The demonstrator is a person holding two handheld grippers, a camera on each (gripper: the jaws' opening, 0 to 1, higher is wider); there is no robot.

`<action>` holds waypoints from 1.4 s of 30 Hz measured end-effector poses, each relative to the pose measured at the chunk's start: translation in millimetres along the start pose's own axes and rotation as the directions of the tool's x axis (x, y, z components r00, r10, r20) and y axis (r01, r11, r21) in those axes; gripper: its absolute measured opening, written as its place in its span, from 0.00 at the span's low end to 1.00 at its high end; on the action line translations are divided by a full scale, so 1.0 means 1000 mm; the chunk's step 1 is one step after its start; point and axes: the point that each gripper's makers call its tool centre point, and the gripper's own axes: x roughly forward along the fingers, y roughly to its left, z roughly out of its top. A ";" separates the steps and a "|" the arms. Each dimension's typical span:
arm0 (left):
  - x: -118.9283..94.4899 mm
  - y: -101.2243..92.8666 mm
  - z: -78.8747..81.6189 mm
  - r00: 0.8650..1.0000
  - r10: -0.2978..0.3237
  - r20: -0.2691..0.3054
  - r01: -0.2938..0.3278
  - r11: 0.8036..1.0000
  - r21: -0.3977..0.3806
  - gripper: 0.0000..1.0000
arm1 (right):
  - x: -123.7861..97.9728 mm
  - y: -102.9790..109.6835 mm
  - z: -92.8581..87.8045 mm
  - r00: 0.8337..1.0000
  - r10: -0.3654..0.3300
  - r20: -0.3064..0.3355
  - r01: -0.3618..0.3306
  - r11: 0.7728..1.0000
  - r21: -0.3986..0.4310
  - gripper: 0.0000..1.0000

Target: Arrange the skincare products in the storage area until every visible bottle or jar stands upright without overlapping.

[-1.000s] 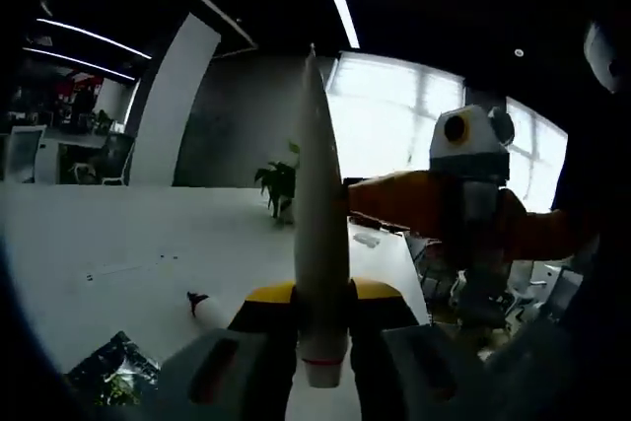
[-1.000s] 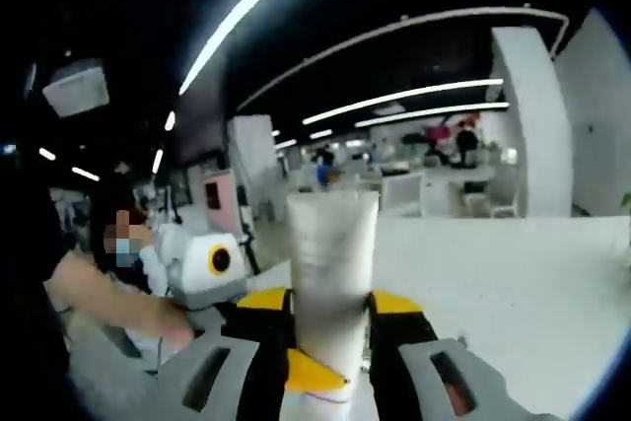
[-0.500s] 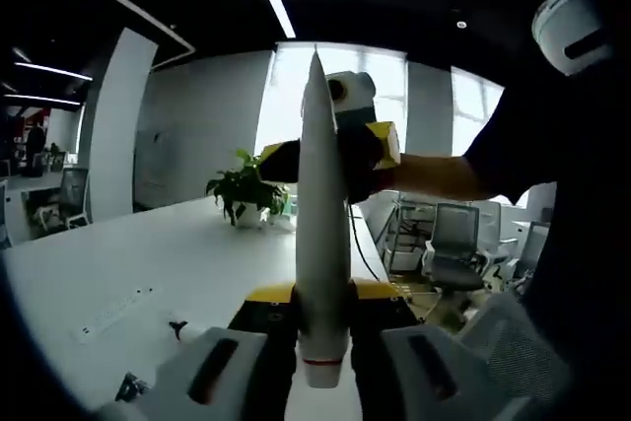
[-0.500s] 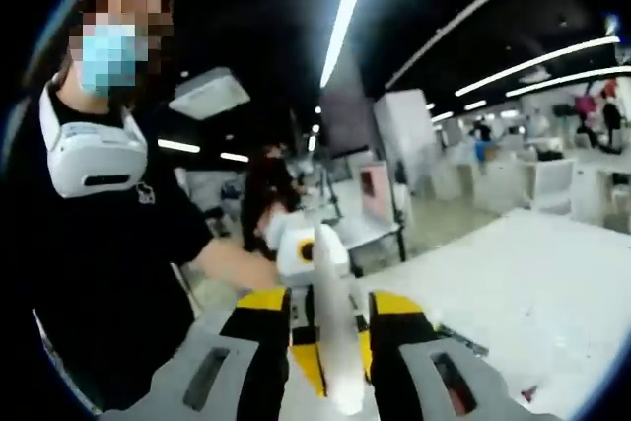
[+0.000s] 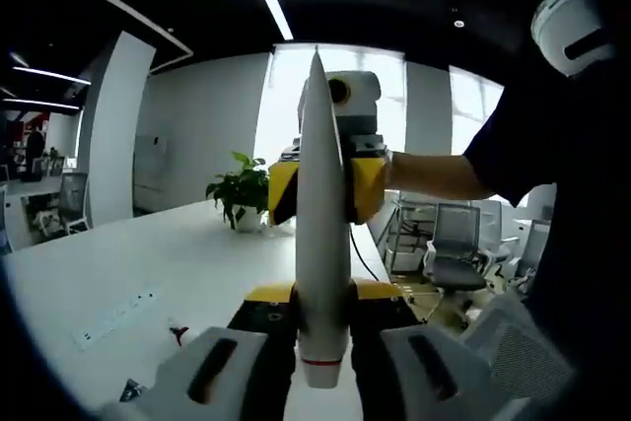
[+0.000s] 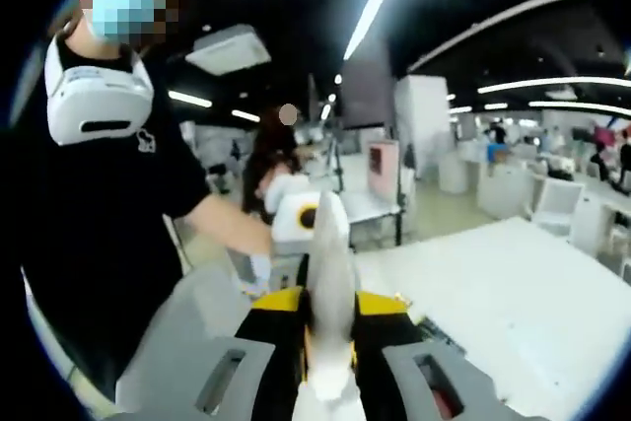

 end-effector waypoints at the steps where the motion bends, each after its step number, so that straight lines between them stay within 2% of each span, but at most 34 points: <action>1: -0.001 0.002 0.001 1.000 0.000 0.007 0.000 1.000 -0.007 0.20 | -0.001 -0.001 0.001 1.000 -0.007 0.008 0.007 1.000 -0.008 0.09; 4: -0.002 0.006 0.002 1.000 0.015 0.010 -0.015 1.000 -0.013 0.21 | -0.002 -0.002 0.003 0.999 -0.012 0.035 0.014 0.998 -0.060 0.06; 11: -0.003 0.013 0.006 0.999 0.042 0.028 -0.041 0.998 -0.057 0.22 | -0.005 -0.006 0.008 0.994 -0.021 0.103 0.026 0.999 -0.048 0.04; 12: -0.003 0.011 0.009 0.998 0.038 0.042 -0.035 0.998 -0.060 0.20 | -0.004 -0.005 0.007 0.995 -0.018 0.102 0.025 0.998 -0.063 0.03; 15: -0.006 0.012 0.011 0.997 0.048 0.056 -0.043 0.995 -0.085 0.27 | -0.001 -0.007 -0.006 0.999 -0.023 0.041 0.027 0.995 -0.093 0.03; 17: -0.009 0.014 0.005 0.997 0.075 0.033 -0.073 0.994 -0.083 0.34 | -0.001 -0.009 -0.014 0.999 -0.024 0.036 0.027 0.996 -0.082 0.03; 21: -0.029 0.015 -0.023 0.986 0.156 -0.053 -0.159 0.985 -0.066 0.49 | -0.003 -0.018 -0.027 0.996 -0.058 0.066 0.062 0.997 -0.049 0.03; 24: -0.052 0.013 -0.045 0.965 0.241 -0.103 -0.249 0.966 -0.073 0.63 | -0.003 -0.030 -0.044 0.993 -0.098 0.064 0.099 0.995 -0.011 0.03; 26: -0.069 0.014 -0.057 0.942 0.308 -0.136 -0.324 0.939 -0.117 0.71 | -0.002 -0.037 -0.053 0.990 -0.125 0.063 0.125 0.992 0.015 0.03; 27: -0.075 0.014 -0.060 0.934 0.329 -0.135 -0.346 0.929 -0.131 0.76 | -0.002 -0.038 -0.057 0.990 -0.126 0.059 0.125 0.992 0.013 0.03; 29: -0.085 0.010 -0.063 0.929 0.347 -0.131 -0.364 0.921 -0.138 0.80 | 0.001 -0.041 -0.065 0.990 -0.135 0.048 0.134 0.991 0.021 0.03; 31: -0.097 0.007 -0.070 0.913 0.379 -0.152 -0.400 0.905 -0.143 0.84 | 0.004 -0.045 -0.072 0.990 -0.137 0.039 0.136 0.990 0.025 0.03; 32: -0.102 0.007 -0.073 0.902 0.399 -0.165 -0.421 0.897 -0.134 0.87 | 0.005 -0.046 -0.075 0.990 -0.138 0.035 0.137 0.990 0.027 0.03; 33: -0.110 0.008 -0.078 0.881 0.433 -0.193 -0.458 0.882 -0.111 0.90 | 0.007 -0.047 -0.078 0.990 -0.141 0.032 0.140 0.990 0.029 0.03; 35: -0.122 0.008 -0.085 0.848 0.479 -0.228 -0.505 0.860 -0.071 0.95 | 0.011 -0.050 -0.083 0.989 -0.144 0.025 0.143 0.989 0.026 0.03; 39: -0.139 -0.001 -0.093 0.825 0.511 -0.243 -0.543 0.835 -0.088 0.99 | 0.017 -0.055 -0.091 0.988 -0.151 0.032 0.150 0.988 0.028 0.03; 42: -0.150 -0.007 -0.099 0.812 0.521 -0.263 -0.559 0.824 -0.094 0.99 | 0.020 -0.059 -0.098 0.987 -0.160 0.030 0.160 0.987 0.024 0.04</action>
